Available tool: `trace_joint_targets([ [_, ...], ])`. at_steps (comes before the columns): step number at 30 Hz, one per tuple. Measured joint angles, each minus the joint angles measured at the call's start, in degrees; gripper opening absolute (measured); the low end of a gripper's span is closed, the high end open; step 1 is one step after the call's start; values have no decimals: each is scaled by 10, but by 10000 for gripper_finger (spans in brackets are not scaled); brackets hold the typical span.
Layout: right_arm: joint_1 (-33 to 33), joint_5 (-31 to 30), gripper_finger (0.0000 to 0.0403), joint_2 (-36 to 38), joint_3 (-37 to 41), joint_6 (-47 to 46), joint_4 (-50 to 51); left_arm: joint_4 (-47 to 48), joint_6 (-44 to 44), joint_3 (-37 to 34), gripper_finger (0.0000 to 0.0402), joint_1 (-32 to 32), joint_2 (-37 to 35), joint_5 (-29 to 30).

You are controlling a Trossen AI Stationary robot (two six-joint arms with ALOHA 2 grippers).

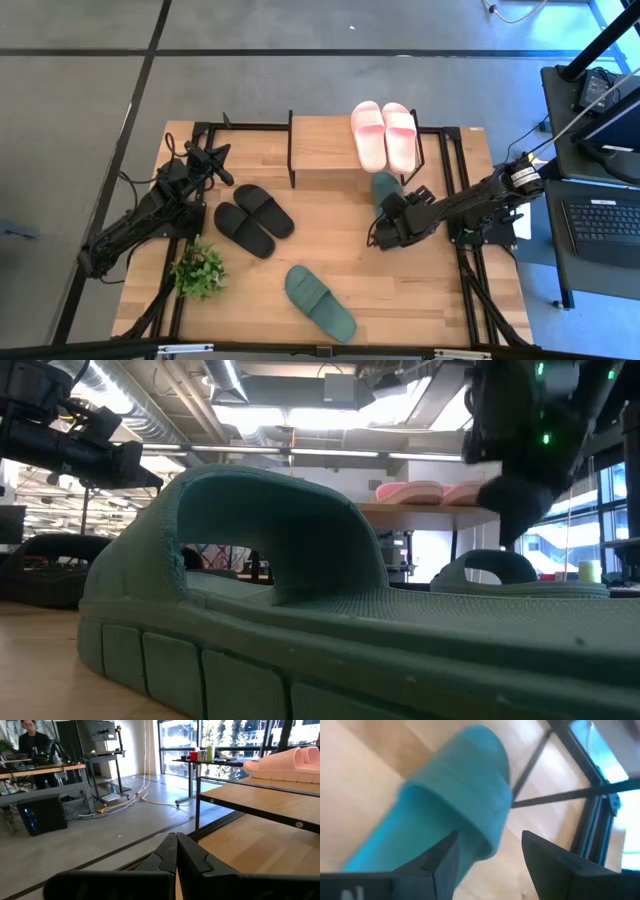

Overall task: Pick and place slides into the shelf
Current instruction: Put the right green slide under the shelf

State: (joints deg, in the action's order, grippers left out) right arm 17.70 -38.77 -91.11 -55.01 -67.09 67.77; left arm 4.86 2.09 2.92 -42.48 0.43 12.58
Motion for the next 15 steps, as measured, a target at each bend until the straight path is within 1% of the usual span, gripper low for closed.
trace_joint_targets([
  [2, 14, 10, 210, 0, -23, 17, 9, 0, 0, 0, 0, 0, 0, 0],
  [5, 35, 55, 210, 10, -49, 80, 15, 0, 0, 0, 0, 0, 0, 0],
  [8, 61, 97, 210, 42, -64, 140, 13, 0, 1, 0, 0, 0, 0, 0],
  [11, 88, 104, 210, 93, -64, 151, 0, 0, 1, 0, 0, 0, 0, 0],
  [15, 113, 105, 210, 170, -43, 164, -16, 0, 1, 0, 0, 0, 0, 0],
])
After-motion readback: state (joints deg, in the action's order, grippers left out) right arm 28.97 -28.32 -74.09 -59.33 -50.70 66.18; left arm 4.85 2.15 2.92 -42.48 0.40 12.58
